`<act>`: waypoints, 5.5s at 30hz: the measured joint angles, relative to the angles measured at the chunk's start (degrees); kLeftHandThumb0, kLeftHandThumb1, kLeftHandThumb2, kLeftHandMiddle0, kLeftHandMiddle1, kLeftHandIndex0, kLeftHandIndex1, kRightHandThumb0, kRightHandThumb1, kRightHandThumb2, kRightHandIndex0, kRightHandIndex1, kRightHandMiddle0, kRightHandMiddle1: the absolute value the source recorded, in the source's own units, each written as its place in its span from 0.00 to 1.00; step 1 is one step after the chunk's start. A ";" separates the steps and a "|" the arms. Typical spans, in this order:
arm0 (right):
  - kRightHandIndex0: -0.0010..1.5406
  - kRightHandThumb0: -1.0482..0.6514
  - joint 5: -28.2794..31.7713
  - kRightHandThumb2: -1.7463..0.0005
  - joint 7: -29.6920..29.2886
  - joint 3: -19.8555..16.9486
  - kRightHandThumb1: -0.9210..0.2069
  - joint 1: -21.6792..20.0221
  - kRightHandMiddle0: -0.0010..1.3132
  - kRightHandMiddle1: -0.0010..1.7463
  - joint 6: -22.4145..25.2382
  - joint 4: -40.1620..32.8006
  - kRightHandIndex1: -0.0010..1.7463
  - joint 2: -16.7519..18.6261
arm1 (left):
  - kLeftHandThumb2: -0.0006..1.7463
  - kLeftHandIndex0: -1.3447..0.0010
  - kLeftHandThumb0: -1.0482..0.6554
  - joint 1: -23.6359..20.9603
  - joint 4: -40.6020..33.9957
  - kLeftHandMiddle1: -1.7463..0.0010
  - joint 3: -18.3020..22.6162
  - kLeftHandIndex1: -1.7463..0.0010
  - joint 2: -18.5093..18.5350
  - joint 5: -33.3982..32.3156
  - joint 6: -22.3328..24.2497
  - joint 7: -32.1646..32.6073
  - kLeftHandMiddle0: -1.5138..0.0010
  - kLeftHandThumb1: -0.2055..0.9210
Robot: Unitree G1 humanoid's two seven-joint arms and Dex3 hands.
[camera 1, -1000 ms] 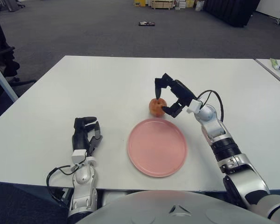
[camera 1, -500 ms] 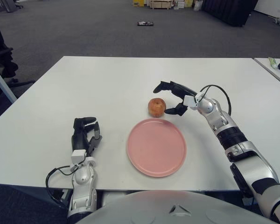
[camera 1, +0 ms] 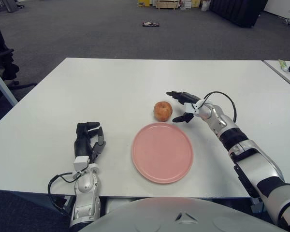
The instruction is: Put the apple into the plate.
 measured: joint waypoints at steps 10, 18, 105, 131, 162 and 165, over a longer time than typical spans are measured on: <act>0.00 0.01 -1.18 0.62 -3.45 1.92 0.36 -3.42 0.00 0.00 0.57 6.67 0.00 2.11 | 0.34 0.84 0.41 0.54 -0.66 0.10 -0.24 0.00 -0.04 0.04 0.39 0.00 0.74 0.96; 0.00 0.00 -1.59 0.67 -5.31 3.47 0.29 -4.70 0.00 0.00 0.71 11.46 0.00 3.73 | 0.34 0.84 0.41 1.15 -0.87 0.10 -0.35 0.00 -0.08 0.00 0.08 -0.01 0.74 0.96; 0.52 0.61 3.92 0.13 -13.48 -0.38 0.70 -9.93 0.39 1.00 0.62 21.99 0.95 15.70 | 0.33 0.84 0.41 2.28 -1.78 0.11 -0.56 0.00 -0.91 0.45 0.28 0.11 0.73 0.97; 0.53 0.61 4.45 0.07 -14.37 -1.91 0.76 -9.93 0.42 1.00 0.11 23.21 1.00 15.75 | 0.36 0.82 0.41 1.76 -0.93 0.12 -0.31 0.00 -0.68 0.45 -0.66 0.10 0.71 0.94; 0.53 0.61 11.34 0.06 -1.03 -6.12 0.78 7.46 0.44 1.00 1.86 -22.44 1.00 6.89 | 0.32 0.85 0.41 0.48 -0.50 0.11 -0.17 0.00 0.13 0.42 -0.11 0.06 0.74 0.98; 0.53 0.61 12.55 0.07 1.27 -6.47 0.77 10.77 0.43 1.00 3.33 -29.19 1.00 5.97 | 0.32 0.85 0.41 0.27 -0.02 0.11 -0.12 0.00 0.16 0.39 -0.56 0.05 0.74 0.99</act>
